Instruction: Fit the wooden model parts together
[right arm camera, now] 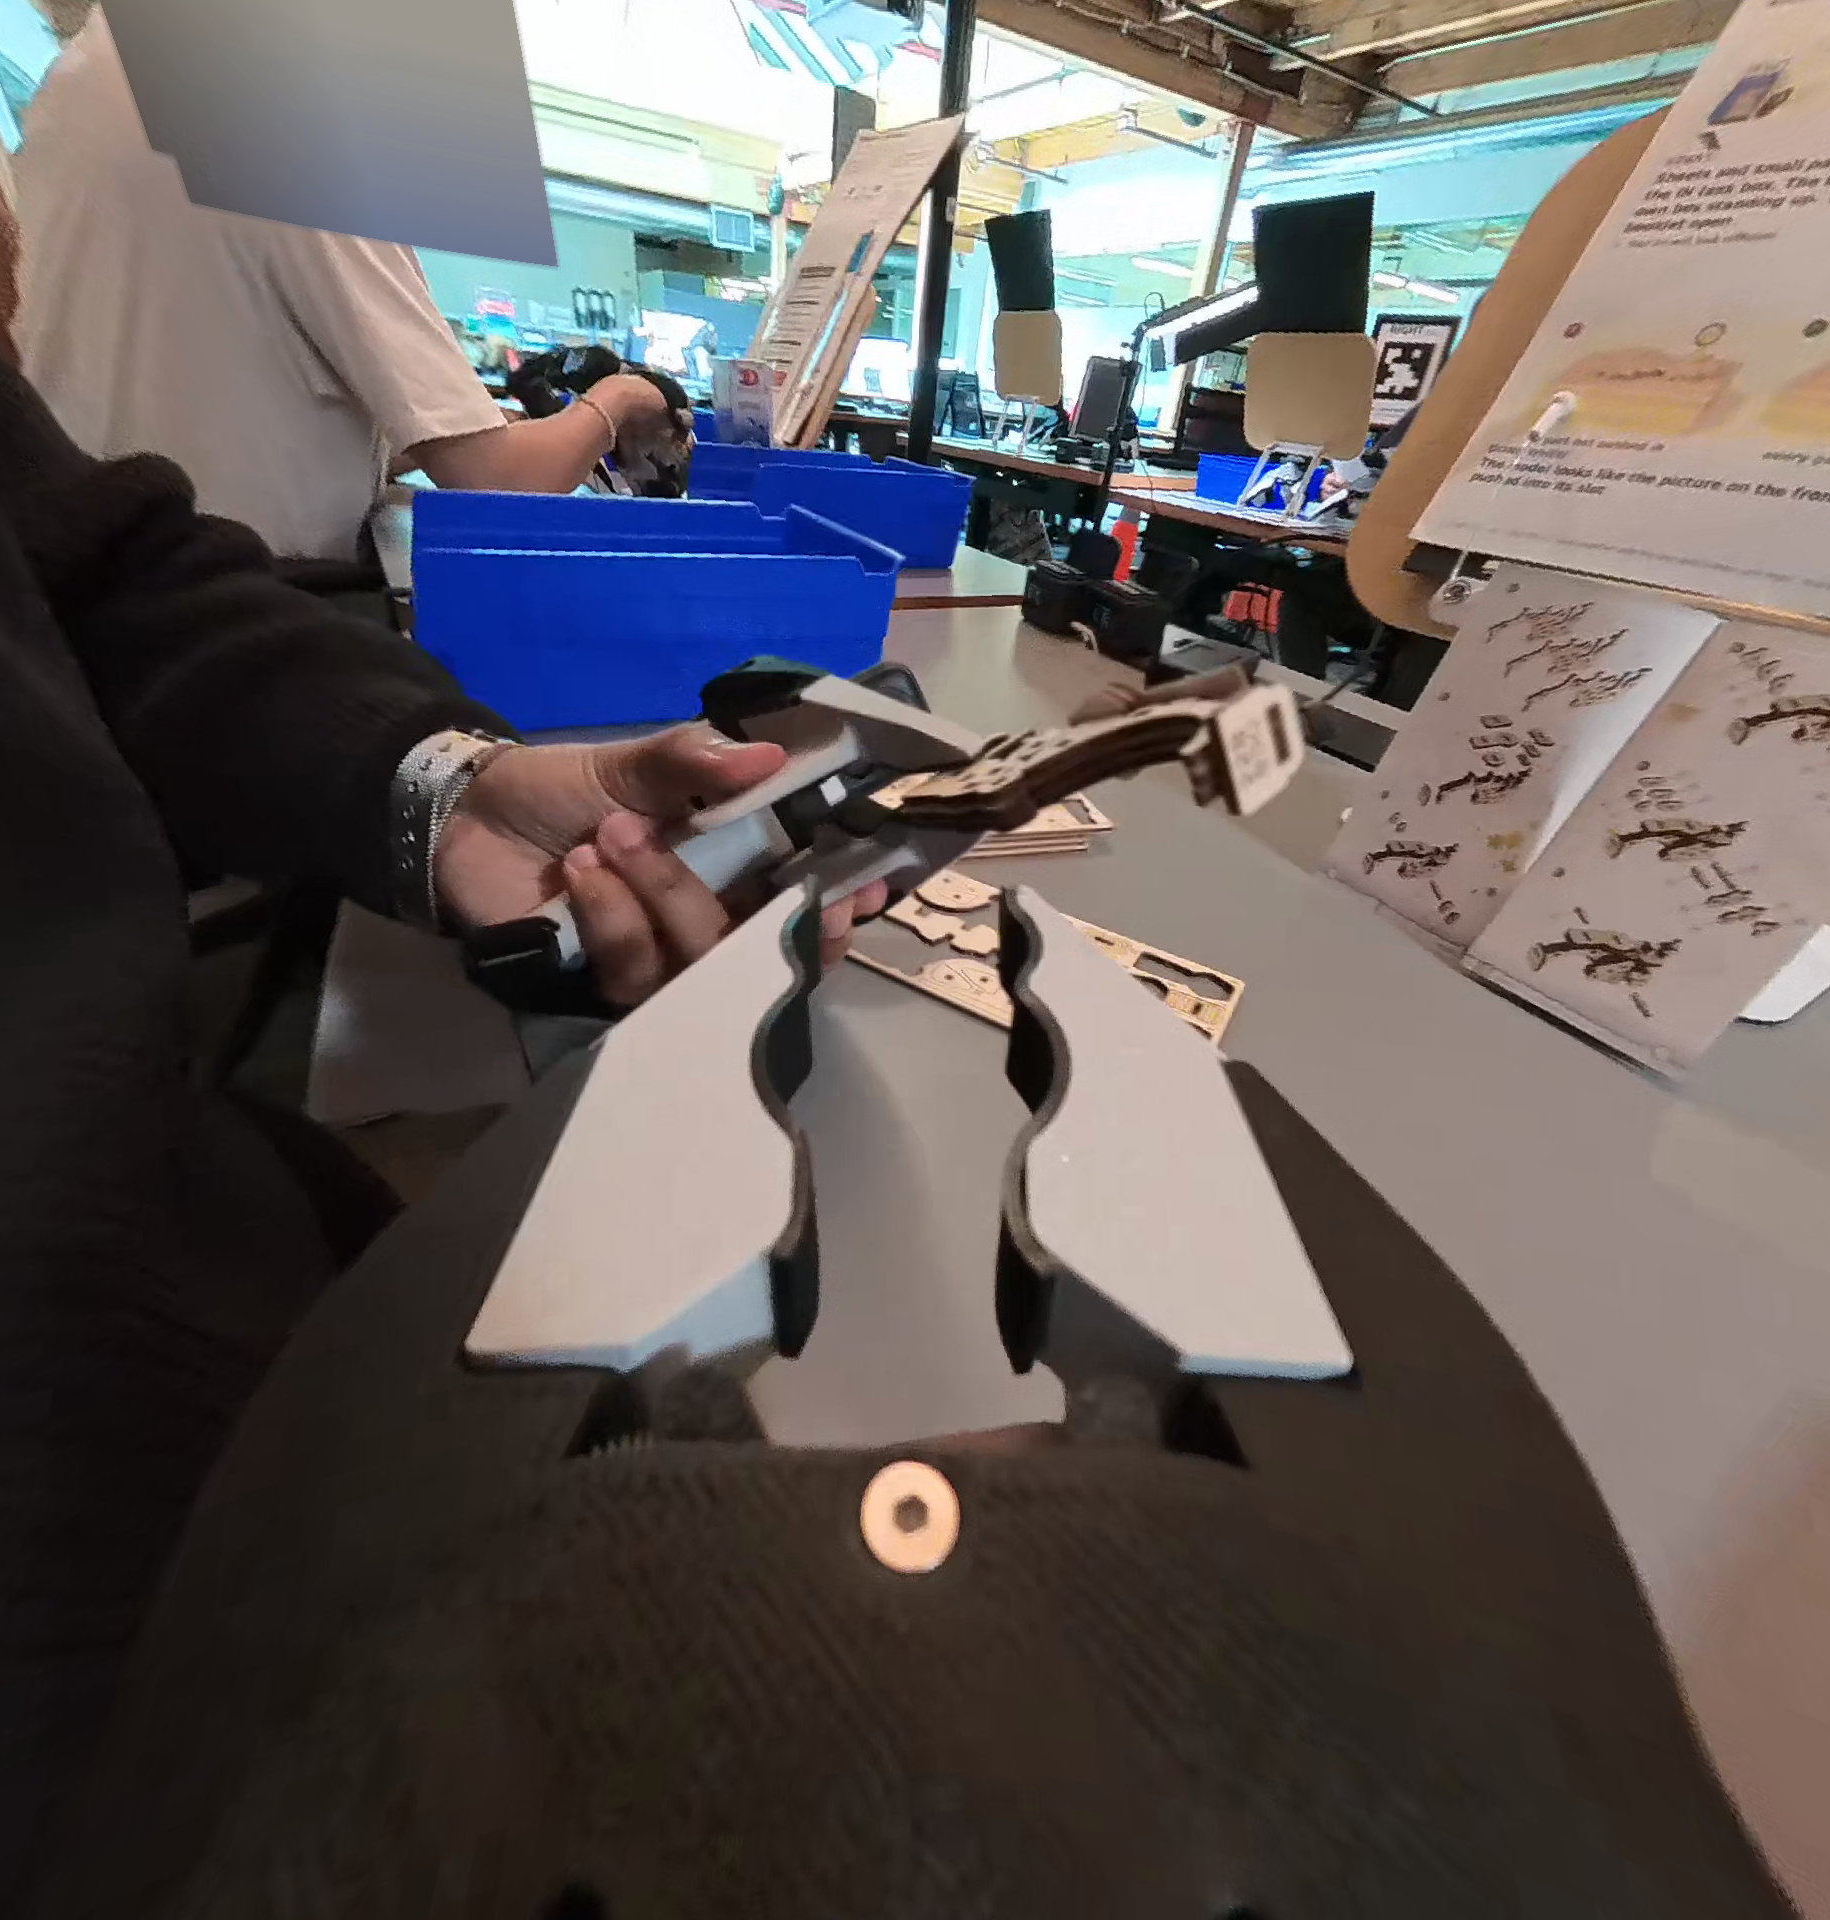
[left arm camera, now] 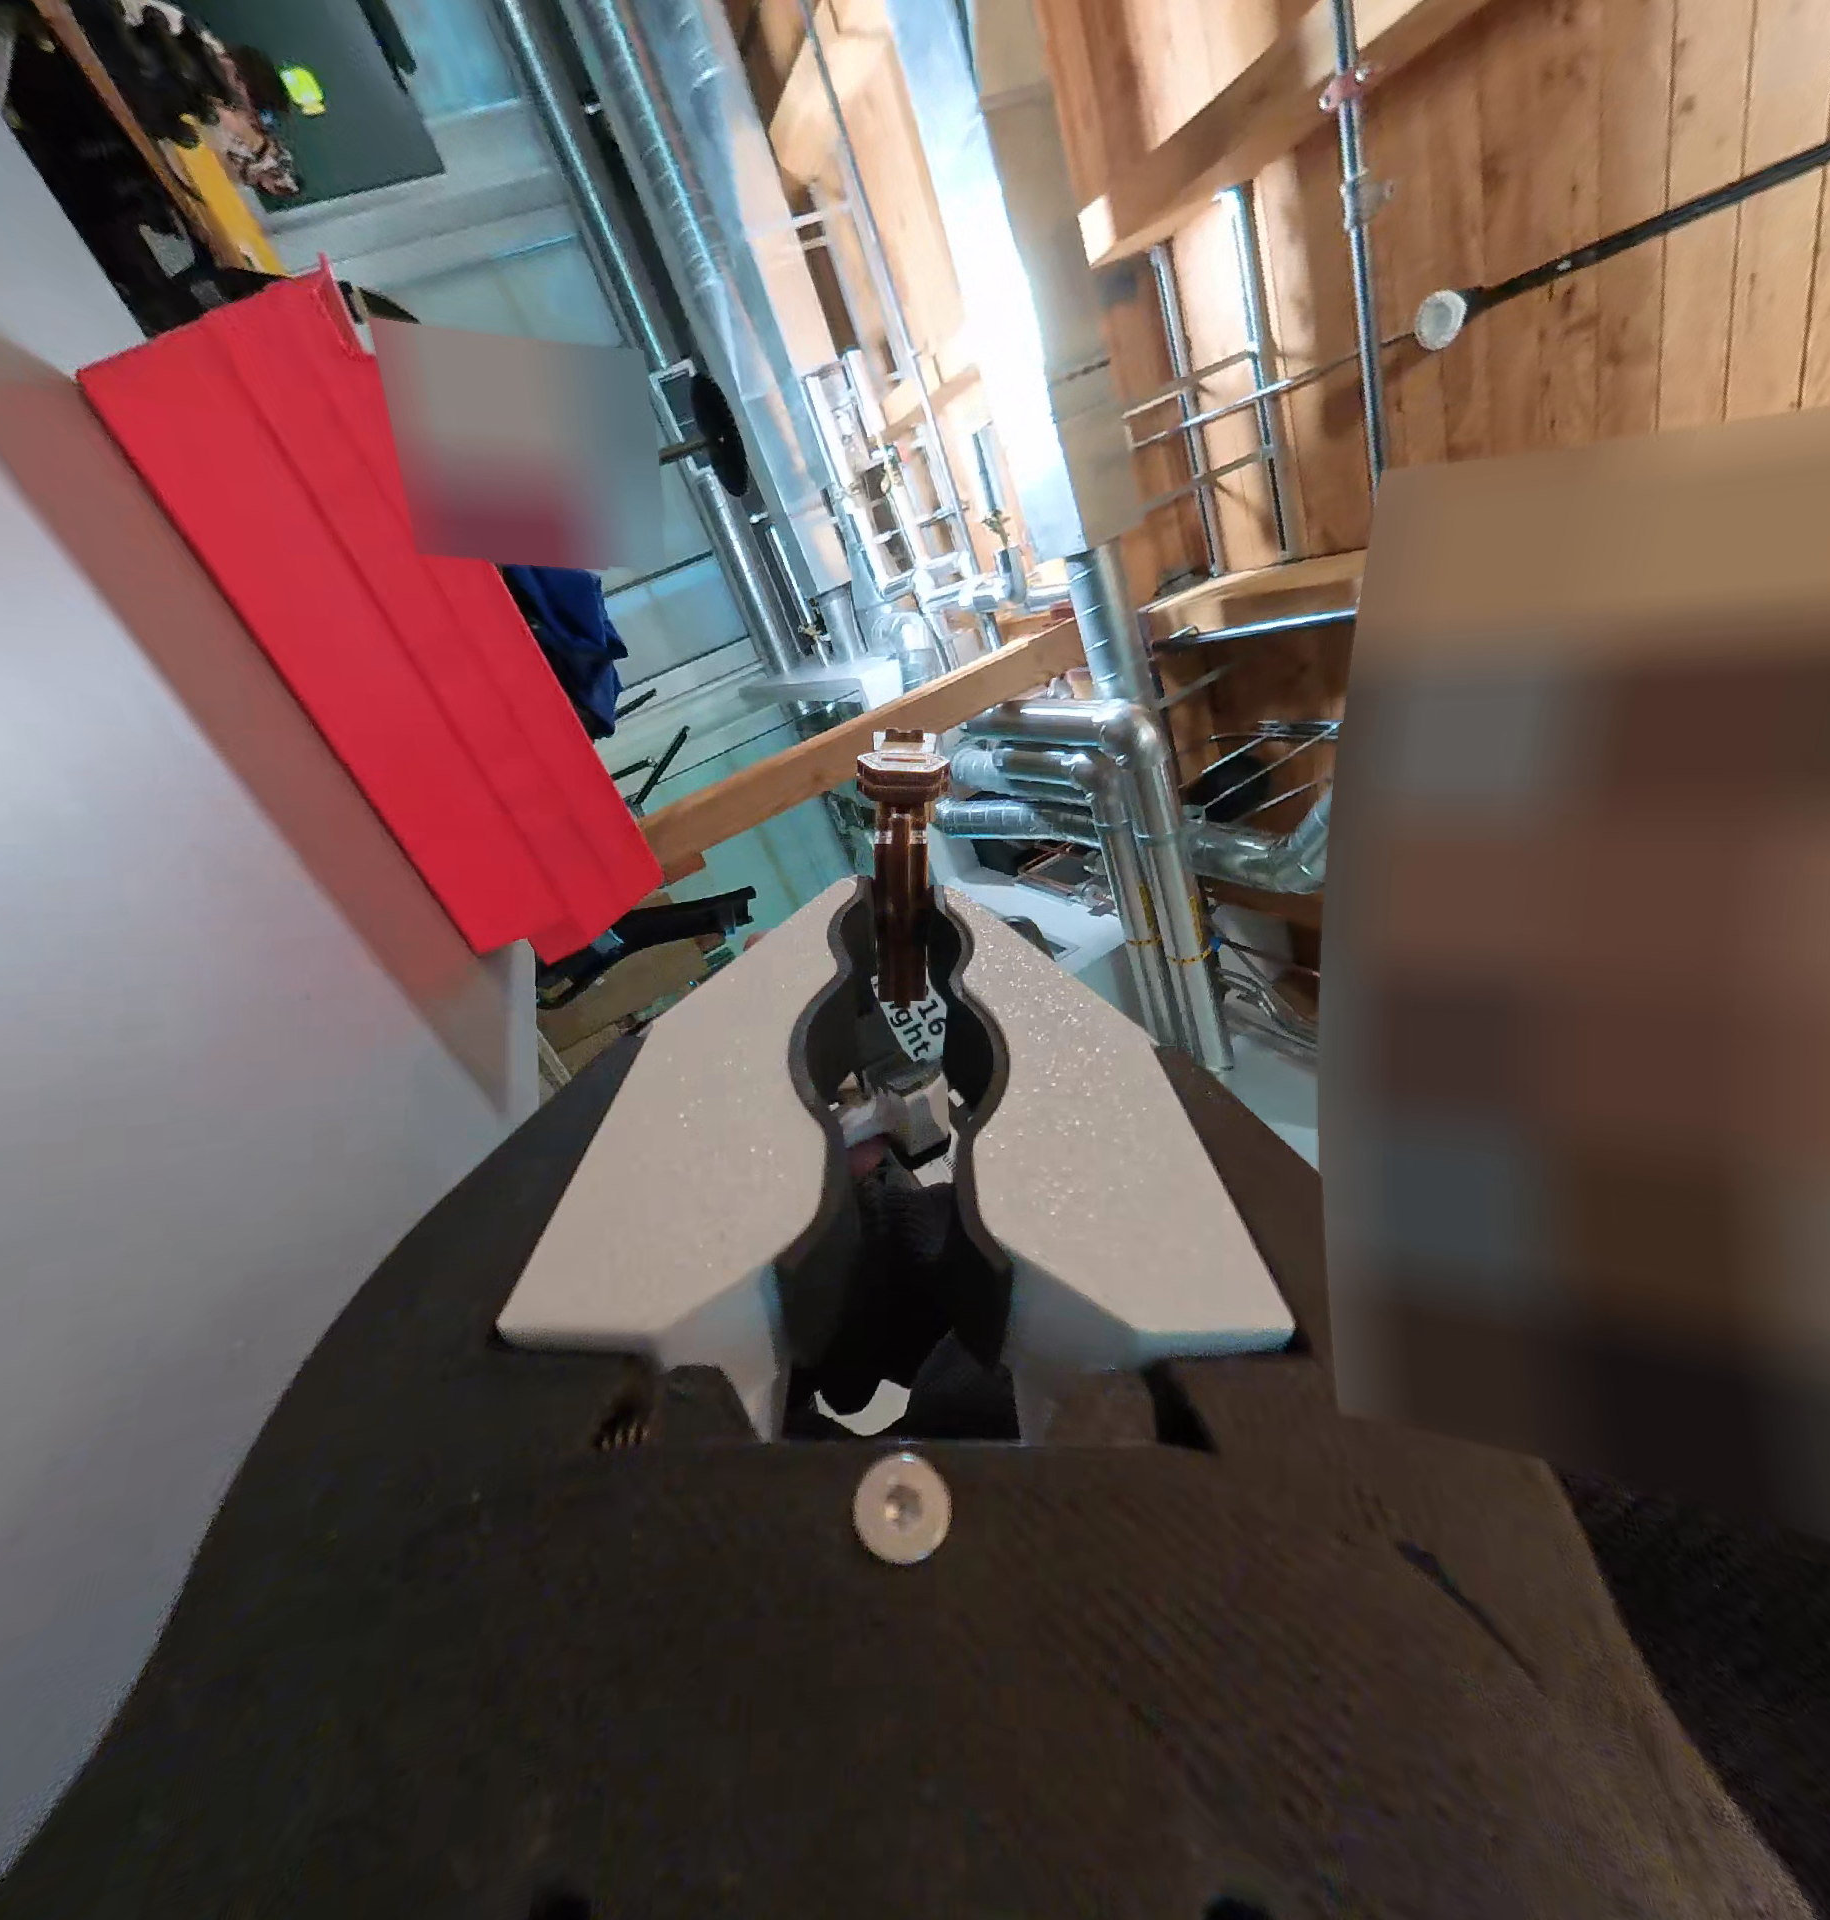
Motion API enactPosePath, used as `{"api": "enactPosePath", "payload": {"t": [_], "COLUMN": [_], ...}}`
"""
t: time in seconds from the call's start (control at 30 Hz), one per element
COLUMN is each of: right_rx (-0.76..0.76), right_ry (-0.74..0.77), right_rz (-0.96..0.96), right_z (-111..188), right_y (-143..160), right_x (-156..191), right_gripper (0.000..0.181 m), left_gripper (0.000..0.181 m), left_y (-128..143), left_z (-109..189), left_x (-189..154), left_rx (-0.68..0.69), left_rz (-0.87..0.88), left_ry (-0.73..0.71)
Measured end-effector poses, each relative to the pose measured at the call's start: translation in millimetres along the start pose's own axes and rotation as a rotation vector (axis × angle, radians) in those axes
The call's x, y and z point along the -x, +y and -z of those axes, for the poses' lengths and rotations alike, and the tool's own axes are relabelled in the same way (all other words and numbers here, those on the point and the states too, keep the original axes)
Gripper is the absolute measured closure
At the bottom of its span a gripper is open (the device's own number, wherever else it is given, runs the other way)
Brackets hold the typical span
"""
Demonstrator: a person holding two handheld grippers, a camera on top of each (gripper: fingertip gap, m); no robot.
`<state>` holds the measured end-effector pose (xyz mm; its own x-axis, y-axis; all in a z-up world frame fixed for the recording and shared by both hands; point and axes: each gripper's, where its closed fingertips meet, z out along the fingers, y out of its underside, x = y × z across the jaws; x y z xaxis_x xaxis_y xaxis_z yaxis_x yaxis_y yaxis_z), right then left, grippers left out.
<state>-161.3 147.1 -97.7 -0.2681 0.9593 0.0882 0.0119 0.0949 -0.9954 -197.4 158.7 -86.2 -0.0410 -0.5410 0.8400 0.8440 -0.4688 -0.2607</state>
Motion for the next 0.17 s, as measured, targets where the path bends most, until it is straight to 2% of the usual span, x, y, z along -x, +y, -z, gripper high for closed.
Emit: {"api": "enactPosePath", "payload": {"t": [0.17], "right_rx": [0.02], "right_ry": [0.057], "right_rz": [0.033], "right_z": [-3.1], "right_y": [3.7], "right_x": [-6.0], "right_gripper": [0.155], "left_gripper": [0.174], "left_y": [11.2], "left_z": [-4.7], "left_x": [5.9], "left_rx": [0.005], "left_rz": [0.089], "left_ry": [0.0]}}
